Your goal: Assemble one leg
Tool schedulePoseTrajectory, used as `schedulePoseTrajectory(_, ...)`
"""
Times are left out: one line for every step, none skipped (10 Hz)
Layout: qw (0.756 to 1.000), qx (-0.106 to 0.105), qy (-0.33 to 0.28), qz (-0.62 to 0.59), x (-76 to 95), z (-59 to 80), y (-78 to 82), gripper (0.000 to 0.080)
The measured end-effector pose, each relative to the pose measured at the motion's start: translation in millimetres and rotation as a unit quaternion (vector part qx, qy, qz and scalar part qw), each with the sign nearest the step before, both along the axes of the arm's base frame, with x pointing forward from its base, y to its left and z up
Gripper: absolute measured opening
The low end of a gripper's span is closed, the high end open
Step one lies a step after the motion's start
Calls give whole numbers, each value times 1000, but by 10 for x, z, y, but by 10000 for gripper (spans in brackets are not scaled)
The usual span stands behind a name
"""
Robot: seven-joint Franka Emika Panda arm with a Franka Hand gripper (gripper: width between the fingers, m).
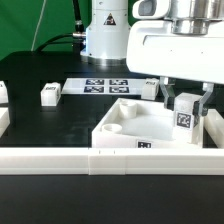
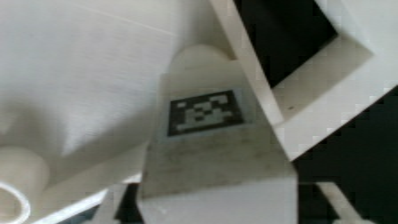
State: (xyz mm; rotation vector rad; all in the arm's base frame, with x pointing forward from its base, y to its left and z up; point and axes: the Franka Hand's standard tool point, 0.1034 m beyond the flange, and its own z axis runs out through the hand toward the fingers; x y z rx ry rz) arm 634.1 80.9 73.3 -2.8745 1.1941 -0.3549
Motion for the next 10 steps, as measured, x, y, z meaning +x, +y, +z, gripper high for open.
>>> schedulePoseTrajectory(1000, -1, 0, -5, 0, 1, -25, 310)
schedulePoseTrajectory(1000, 0, 0, -4, 1, 1, -25, 310)
schedulePoseTrajectory(1000, 0, 0, -4, 0, 1, -23, 458)
schedulePoseTrajectory(1000, 0, 0, -4, 1, 1, -23, 612)
schedulePoseTrajectory(1000, 0, 0, -4, 0, 1, -23, 612)
schedulePoseTrajectory(1000, 0, 0, -4, 0, 1, -23, 639)
schedulePoseTrajectory(1000, 0, 0, -4, 0, 1, -23, 647)
schedulePoseTrajectory(1000, 0, 0, -4, 0, 1, -23, 647)
schedulePoseTrajectory(1000, 0, 0, -4, 1, 1, -23, 649)
schedulePoseTrajectory(1000, 0, 0, -4, 0, 1, -23, 649)
